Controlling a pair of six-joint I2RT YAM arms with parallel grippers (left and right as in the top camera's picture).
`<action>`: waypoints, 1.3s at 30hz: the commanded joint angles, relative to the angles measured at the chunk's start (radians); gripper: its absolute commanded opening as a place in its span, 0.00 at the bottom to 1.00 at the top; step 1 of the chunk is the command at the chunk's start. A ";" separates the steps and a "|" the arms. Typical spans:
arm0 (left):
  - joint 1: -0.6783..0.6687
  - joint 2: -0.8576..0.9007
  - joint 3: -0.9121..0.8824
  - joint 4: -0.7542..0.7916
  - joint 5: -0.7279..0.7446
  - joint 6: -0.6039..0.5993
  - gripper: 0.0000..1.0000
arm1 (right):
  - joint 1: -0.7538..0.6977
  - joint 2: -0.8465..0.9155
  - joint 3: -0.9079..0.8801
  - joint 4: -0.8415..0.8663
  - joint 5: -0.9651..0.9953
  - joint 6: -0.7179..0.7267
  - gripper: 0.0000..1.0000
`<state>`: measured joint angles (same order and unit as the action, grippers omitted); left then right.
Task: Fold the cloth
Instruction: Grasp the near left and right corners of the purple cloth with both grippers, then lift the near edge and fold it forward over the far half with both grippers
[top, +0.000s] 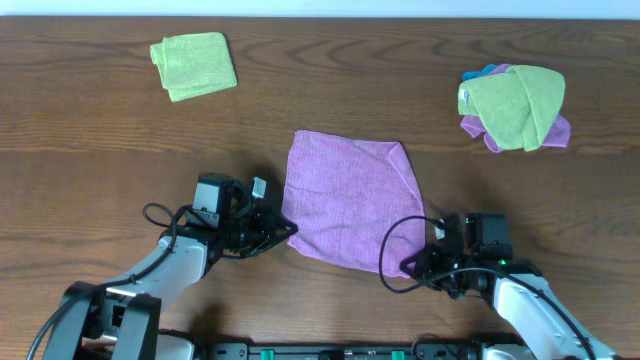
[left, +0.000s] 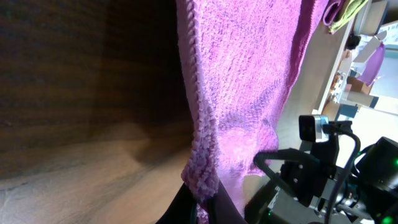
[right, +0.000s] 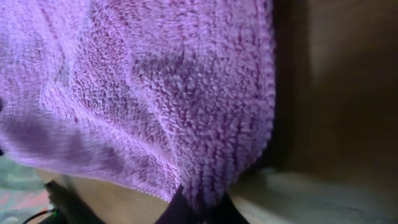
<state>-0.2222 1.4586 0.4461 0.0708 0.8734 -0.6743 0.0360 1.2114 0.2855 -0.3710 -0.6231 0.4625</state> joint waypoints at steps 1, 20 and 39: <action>0.007 -0.013 -0.006 -0.003 0.037 0.026 0.06 | -0.005 0.003 0.013 0.016 0.010 -0.007 0.01; 0.007 -0.204 0.153 -0.072 -0.045 -0.009 0.06 | -0.005 -0.042 0.349 0.002 -0.005 -0.015 0.01; 0.037 -0.225 0.153 -0.367 -0.089 0.155 0.06 | -0.005 -0.071 0.349 -0.312 0.126 -0.172 0.01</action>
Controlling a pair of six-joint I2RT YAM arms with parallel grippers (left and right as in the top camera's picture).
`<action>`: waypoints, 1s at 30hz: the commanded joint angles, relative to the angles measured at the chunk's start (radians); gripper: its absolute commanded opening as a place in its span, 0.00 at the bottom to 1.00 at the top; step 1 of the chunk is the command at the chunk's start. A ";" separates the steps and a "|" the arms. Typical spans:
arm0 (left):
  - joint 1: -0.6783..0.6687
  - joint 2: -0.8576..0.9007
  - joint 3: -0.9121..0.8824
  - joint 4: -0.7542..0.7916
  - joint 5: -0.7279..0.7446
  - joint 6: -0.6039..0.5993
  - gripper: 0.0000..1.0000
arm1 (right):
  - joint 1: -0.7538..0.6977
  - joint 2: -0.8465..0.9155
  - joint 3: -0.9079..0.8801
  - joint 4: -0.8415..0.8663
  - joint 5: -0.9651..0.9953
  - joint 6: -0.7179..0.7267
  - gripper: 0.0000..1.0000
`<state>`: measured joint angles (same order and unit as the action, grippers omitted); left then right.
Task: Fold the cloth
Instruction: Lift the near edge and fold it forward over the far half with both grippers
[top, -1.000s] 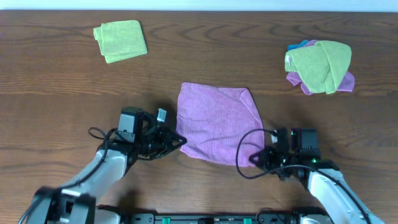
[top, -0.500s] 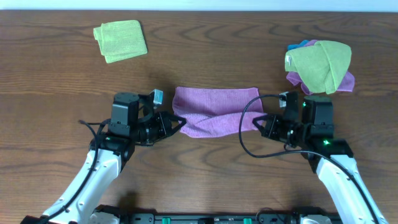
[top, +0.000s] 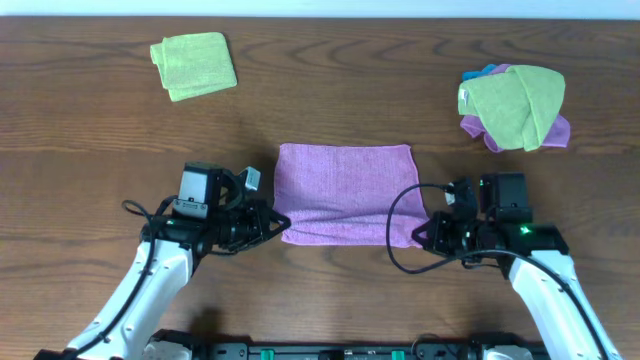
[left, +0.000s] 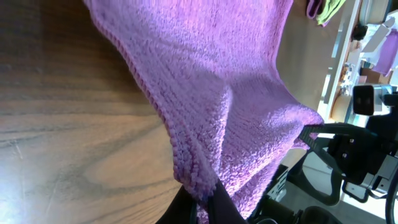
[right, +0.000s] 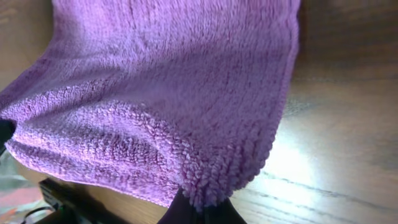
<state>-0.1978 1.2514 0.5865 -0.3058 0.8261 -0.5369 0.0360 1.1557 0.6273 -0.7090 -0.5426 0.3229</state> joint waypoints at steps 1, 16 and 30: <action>0.013 -0.018 0.012 0.017 -0.053 0.004 0.06 | -0.005 -0.015 0.008 0.048 0.046 -0.032 0.01; 0.013 0.058 0.012 0.286 -0.254 -0.143 0.06 | -0.002 0.157 0.008 0.455 0.074 0.032 0.01; 0.014 0.336 0.093 0.528 -0.303 -0.166 0.06 | 0.000 0.371 0.014 0.722 0.110 0.036 0.01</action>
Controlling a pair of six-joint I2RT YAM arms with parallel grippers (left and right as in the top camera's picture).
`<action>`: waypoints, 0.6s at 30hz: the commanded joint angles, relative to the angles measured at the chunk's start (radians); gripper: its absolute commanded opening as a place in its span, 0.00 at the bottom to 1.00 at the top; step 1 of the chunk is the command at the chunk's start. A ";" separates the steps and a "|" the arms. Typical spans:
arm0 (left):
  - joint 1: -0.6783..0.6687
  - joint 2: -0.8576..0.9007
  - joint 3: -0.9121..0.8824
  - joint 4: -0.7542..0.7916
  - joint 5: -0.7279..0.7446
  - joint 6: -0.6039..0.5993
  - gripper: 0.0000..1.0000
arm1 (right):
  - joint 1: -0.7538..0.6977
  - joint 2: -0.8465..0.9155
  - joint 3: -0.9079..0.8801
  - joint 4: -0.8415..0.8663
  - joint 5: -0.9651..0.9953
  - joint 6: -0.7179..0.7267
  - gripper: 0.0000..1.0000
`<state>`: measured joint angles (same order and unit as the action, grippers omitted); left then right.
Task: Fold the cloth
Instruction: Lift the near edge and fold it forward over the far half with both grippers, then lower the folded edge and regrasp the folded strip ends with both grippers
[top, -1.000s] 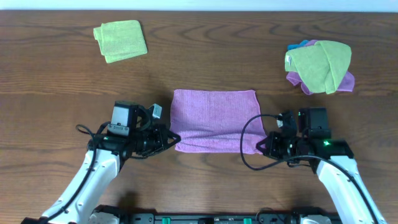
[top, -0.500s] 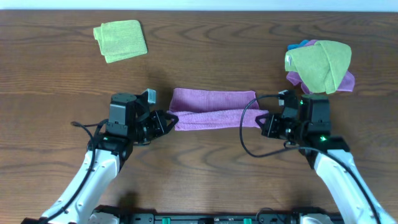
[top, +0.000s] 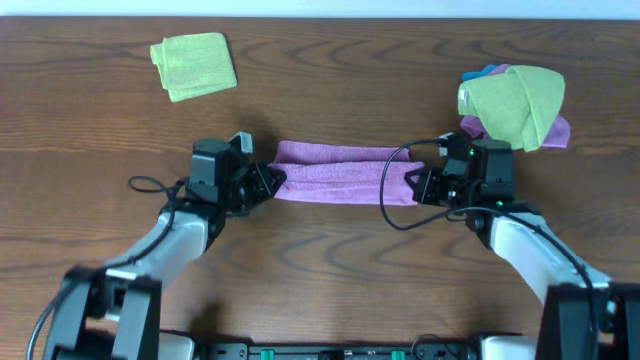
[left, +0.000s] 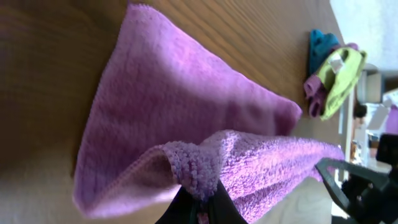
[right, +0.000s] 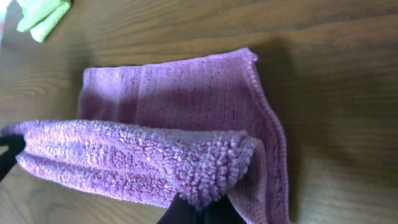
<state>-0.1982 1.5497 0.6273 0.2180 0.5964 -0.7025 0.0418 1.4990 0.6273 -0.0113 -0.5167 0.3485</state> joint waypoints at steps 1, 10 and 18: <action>0.014 0.055 0.069 0.004 -0.078 0.000 0.06 | -0.003 0.040 0.014 0.042 0.092 0.011 0.01; 0.014 0.196 0.180 0.008 -0.084 0.019 0.06 | 0.012 0.115 0.029 0.131 0.147 0.014 0.01; 0.014 0.217 0.186 0.007 -0.139 0.031 0.06 | 0.016 0.192 0.083 0.131 0.150 0.013 0.01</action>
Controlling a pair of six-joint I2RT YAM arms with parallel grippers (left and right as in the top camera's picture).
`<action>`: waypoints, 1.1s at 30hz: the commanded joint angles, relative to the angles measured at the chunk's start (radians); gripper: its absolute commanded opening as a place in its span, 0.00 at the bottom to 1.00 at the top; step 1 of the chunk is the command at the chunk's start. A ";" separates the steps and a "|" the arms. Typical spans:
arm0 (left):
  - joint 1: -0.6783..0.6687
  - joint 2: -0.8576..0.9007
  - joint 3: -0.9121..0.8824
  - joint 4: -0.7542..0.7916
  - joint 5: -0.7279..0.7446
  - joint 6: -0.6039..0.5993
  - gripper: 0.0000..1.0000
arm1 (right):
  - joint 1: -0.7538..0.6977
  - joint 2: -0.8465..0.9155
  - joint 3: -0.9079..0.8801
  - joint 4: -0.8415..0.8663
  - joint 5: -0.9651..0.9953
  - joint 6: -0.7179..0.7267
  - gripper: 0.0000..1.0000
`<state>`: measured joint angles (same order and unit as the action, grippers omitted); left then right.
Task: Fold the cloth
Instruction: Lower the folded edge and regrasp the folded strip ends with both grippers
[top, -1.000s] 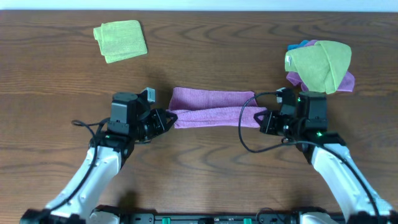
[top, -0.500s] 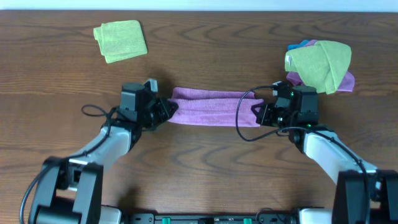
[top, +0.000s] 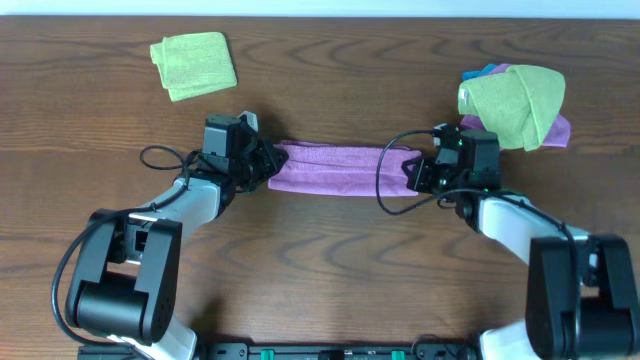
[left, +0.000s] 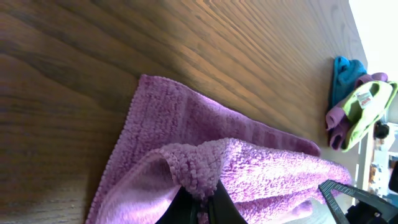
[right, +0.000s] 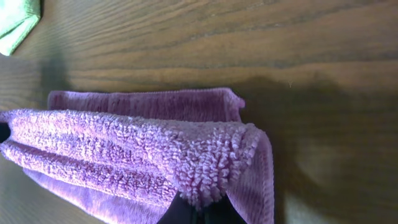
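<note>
The purple cloth (top: 340, 168) lies as a narrow band across the middle of the table, its near half doubled over the far half. My left gripper (top: 266, 166) is shut on the cloth's left corner (left: 196, 168), holding it just above the lower layer (left: 186, 118). My right gripper (top: 414, 174) is shut on the right corner (right: 208, 168), with the far edge (right: 143, 102) showing beyond the raised fold.
A folded green cloth (top: 194, 65) lies at the far left. A heap of green, purple and blue cloths (top: 515, 106) sits at the far right, close behind my right arm. Cables loop beside both wrists.
Both grippers moved a little farther from the robot with their corners. The raised near half now reaches nearly to the cloth's far edge, and the band looks slightly wider in the overhead view.
First the cloth lay spread out, both grippers shut on its near corners. Then the corners were lifted and the near edge stood closer to the far edge. Then the cloth was a thin band, and now the held corners hover near the far corners.
</note>
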<state>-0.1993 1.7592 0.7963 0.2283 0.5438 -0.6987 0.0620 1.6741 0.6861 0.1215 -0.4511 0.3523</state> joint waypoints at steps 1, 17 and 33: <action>0.015 0.008 0.017 -0.006 -0.094 0.026 0.06 | -0.001 0.017 0.024 -0.002 0.085 0.010 0.01; 0.032 -0.011 0.018 -0.031 -0.067 0.079 0.68 | 0.004 -0.063 0.025 -0.115 0.043 0.006 0.52; 0.004 -0.168 0.018 -0.063 -0.023 0.047 0.06 | -0.010 -0.410 0.025 -0.374 0.100 0.019 0.83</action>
<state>-0.1696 1.5715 0.8017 0.1658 0.5163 -0.6407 0.0658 1.2762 0.7013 -0.2401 -0.3832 0.3595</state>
